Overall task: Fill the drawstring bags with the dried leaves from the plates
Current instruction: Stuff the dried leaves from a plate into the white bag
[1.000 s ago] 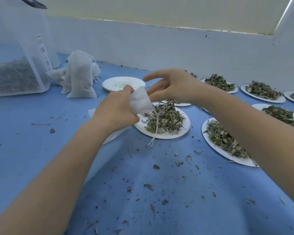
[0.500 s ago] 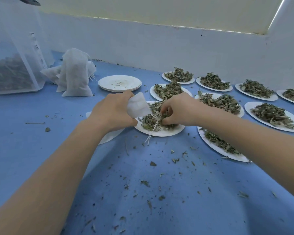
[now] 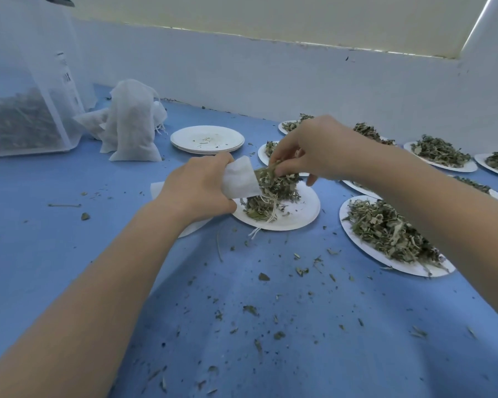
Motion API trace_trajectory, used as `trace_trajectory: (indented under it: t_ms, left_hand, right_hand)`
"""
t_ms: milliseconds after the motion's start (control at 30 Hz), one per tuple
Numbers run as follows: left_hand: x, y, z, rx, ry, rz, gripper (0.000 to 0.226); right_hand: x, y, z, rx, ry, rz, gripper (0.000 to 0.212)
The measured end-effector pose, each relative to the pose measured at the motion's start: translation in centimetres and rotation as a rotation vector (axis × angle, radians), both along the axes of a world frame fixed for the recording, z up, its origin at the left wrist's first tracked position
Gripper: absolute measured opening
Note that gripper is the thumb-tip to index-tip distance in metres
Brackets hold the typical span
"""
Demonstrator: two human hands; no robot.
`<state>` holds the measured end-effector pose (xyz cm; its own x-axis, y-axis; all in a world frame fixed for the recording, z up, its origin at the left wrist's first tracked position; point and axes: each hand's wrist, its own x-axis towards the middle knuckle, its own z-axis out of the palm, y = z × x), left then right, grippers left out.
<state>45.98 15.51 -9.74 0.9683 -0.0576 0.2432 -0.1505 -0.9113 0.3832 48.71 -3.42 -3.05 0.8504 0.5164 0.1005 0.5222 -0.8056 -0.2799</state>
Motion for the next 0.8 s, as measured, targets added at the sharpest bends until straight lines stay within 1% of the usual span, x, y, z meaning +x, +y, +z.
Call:
trace_trajectory:
  t_ms: [67,100,200,233,300,400,467,533,633,733,800]
  left_hand:
    - [0.0,-0.3,0.0,-0.018,-0.019,-0.009,0.049]
    - [-0.1,-0.4,0.0,-0.026,-0.029,-0.016,0.049]
    - [-0.1,-0.6,0.0,-0.068,-0.062,-0.043,0.044]
    - [-0.1,-0.7,0.0,-0.083,-0.073,-0.049,0.041]
    - [-0.1,-0.7,0.0,-0.107,-0.088,-0.049,0.035]
    - [-0.1,-0.7,0.0,-0.133,-0.099,-0.03,0.034]
    - [0.0,-0.6,0.0,-0.159,-0.111,-0.03,0.033]
    - [0.0,-0.7,-0.1,-0.197,-0.125,-0.046,0.032]
    - [-0.1,-1.2,-0.1,-0.229,-0.127,-0.083,0.031]
    - [-0.1,-1.3,-0.1,-0.299,-0.111,-0.079,0.03]
    - [0.0,-1.1,-0.1,-0.336,-0.109,-0.053,0.027]
  right_hand:
    - [0.0,0.6,-0.4,0.015,0.011,0.023,0.004]
    - [0.0,0.9,-0.6,0.022,0.002,0.035,0.006]
    - [0.1,1.6,-1.1,0.073,-0.079,0.07,0.005]
    - [0.1,1.7,-1.2,0.117,-0.094,0.071,0.009]
    - [0.0,1.7,-1.3,0.251,-0.013,0.087,0.016]
    - [0.0,1.1,-1.1,0.432,0.234,0.111,0.028]
    - [0.0,0.9,-1.1,0.502,0.295,0.085,0.03]
    - [-0.1,1.2,-1.5,0.511,0.248,0.052,0.028]
    - [-0.2,2.3,-2.3,0.408,0.147,0.058,0.027]
    - [-0.1,2.6,-2.1,0.368,0.19,0.057,0.026]
    - [-0.2,2.0,-1.6,0.431,0.259,0.071,0.026]
